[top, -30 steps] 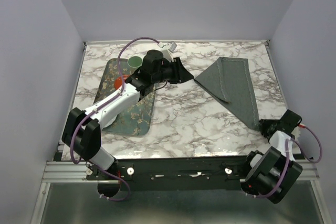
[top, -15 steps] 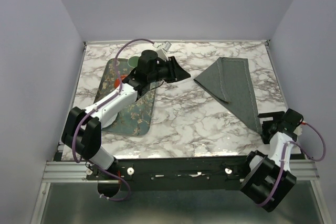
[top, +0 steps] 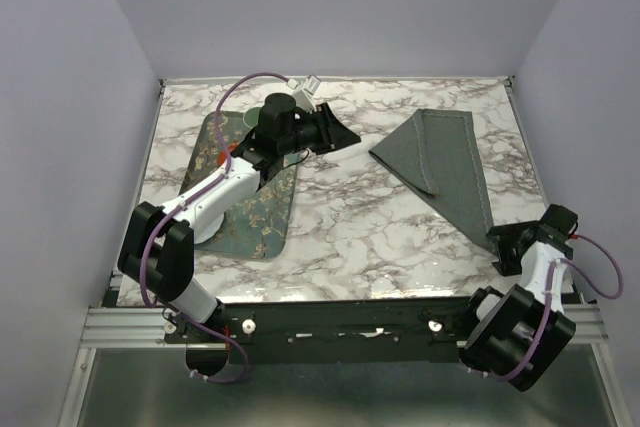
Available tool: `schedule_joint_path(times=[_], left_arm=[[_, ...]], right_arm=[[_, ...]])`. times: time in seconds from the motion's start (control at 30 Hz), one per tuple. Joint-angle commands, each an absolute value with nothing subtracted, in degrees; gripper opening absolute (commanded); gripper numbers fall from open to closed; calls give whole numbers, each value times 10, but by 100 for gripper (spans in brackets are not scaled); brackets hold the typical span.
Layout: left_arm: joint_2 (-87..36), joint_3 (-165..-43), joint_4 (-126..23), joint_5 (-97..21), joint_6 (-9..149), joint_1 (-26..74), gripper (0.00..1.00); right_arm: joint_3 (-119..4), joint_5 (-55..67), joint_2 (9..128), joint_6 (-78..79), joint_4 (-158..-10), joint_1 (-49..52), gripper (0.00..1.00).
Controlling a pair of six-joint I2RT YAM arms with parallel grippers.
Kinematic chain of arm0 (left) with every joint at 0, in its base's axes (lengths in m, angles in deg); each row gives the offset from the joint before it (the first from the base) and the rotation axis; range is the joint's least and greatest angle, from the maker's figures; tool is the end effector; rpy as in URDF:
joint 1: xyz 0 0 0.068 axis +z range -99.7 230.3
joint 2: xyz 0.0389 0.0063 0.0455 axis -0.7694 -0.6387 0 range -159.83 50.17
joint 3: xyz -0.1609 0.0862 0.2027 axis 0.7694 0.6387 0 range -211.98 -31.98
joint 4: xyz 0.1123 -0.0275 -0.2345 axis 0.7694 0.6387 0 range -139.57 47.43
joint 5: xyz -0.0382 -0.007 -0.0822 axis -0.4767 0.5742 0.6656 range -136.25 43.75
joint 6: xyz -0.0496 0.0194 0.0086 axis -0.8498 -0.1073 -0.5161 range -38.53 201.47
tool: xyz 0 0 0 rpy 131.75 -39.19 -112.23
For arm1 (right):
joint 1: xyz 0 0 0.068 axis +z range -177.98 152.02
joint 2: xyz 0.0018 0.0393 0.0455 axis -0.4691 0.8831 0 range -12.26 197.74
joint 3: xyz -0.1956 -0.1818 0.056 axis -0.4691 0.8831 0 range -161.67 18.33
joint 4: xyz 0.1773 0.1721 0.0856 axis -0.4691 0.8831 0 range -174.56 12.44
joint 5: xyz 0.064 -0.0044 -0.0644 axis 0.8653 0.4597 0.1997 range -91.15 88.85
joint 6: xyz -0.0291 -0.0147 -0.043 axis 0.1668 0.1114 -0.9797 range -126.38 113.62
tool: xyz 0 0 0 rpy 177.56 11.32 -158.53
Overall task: Fold the napkin, place the utensils inside, and roll it up
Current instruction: Fold the napkin
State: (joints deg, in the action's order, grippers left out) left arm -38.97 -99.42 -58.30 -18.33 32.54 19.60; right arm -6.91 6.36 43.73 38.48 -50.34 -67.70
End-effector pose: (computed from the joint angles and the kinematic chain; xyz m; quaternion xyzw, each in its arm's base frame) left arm 0.3085 -0.2024 0.3189 0.0281 0.7736 -0.5319 0.3433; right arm 0.1258 -0.0986 0.1596 0.6450 0.7301 0.0735 0.2132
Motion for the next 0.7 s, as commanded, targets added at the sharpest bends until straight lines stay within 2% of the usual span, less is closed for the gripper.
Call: schedule_joint_path(times=[0.0,0.03,0.2,0.33,0.43,0.67], left_arm=[[-396,-989,-601,-167,320,202,39],[-395,-989,-602,-167,320,202,39],[-391,-987,-599,-169,325,202,39],[-389,-983,-599,-172,329,202,39],[-396,-976,-599,-178,329,202,39],[-418,-980,-600,-185,330,188,39]], right_arm=[[-38,32,446,403,-474,-675,70],[-38,31,444,406,-477,-676,60],[-30,31,446,408,-495,-675,43],[-30,46,432,386,-511,-675,7],[-47,54,406,343,-504,-671,1],[-120,86,390,255,-540,-600,1]])
